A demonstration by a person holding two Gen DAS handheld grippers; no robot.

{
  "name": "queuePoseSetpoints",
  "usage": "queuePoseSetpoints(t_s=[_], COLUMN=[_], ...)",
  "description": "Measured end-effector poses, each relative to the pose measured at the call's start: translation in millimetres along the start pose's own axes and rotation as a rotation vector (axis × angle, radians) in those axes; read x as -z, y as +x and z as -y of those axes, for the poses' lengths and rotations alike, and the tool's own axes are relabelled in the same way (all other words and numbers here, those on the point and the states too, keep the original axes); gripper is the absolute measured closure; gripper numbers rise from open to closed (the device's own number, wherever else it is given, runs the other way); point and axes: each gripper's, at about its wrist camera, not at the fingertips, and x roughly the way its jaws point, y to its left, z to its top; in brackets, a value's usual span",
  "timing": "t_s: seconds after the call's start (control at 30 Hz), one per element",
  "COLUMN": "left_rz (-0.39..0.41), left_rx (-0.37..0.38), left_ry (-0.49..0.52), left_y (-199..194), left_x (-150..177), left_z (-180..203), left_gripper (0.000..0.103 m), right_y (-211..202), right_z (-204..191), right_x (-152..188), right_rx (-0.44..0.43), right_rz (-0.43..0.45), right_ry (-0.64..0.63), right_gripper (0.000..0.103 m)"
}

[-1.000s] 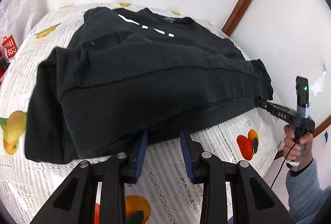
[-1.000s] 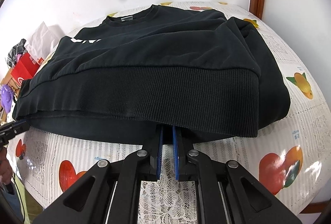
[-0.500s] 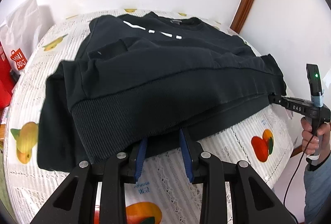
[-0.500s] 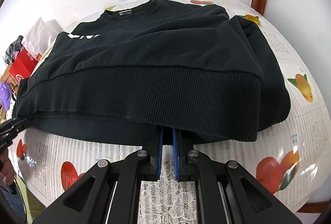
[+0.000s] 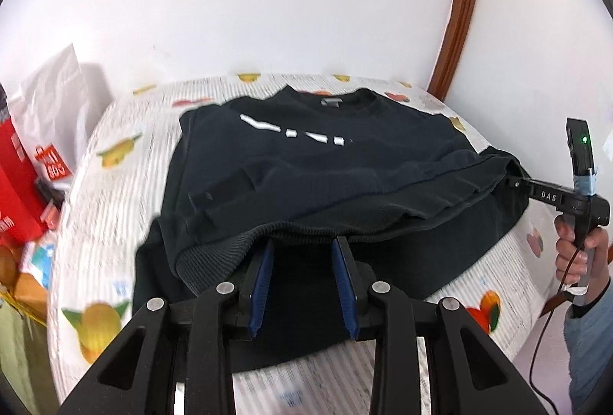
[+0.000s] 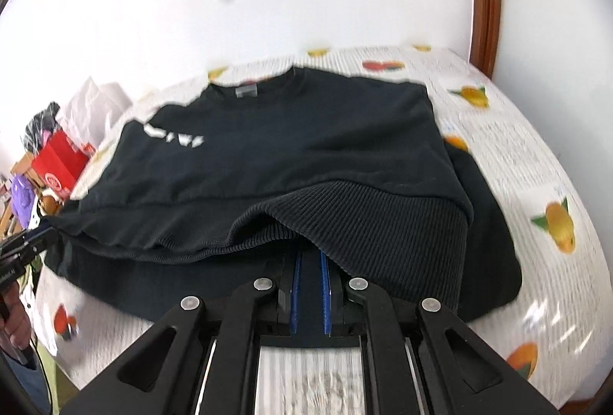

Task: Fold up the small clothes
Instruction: 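Move both grippers to the ribbed hem of the sweatshirt, then grasp the ribbed hem with both grippers and fold it toward the collar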

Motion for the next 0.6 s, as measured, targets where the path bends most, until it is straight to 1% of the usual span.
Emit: queuePoseSetpoints(t_s=[0.13,0.23,0.37,0.47,0.53,0.6], left_rz=[0.017,0.034,0.037,0.022,0.009,0.001], left_rx=[-0.01,-0.031,-0.065,-0.08,-0.089,-0.087], left_ry=[-0.007,-0.011,-0.006,-0.023,-0.04,-0.05], left_y=[7.3,15.0,32.5,49.8,63.8,73.0], left_x=[-19.1,-36.2,-57.5,-70.6,-79.1,-83.8], left_z=[-7.1,-13.9,-22.9,-32.9,-40.7,-45.5], left_gripper=[0.073,0.073,0.073,0.073,0.073,0.073], right_y=[9.6,17.1,32.6,51.7,67.7,78.2], right_z=[-1.7,-2.2,1.0,10.3,14.3,17.0], right_x=[-21.0,-35.6,-56.3,-68.9,-76.1,-80.9], right_rx=[0.0,0.02,0.081,0.071,0.082,0.114], right_rz=[0.012,0.028,0.058,0.032,0.012,0.006], right_ry=[0.006,-0.01,-0.027,-0.009,-0.007,-0.012], right_gripper=[0.095,0.095,0.094,0.094,0.094,0.093])
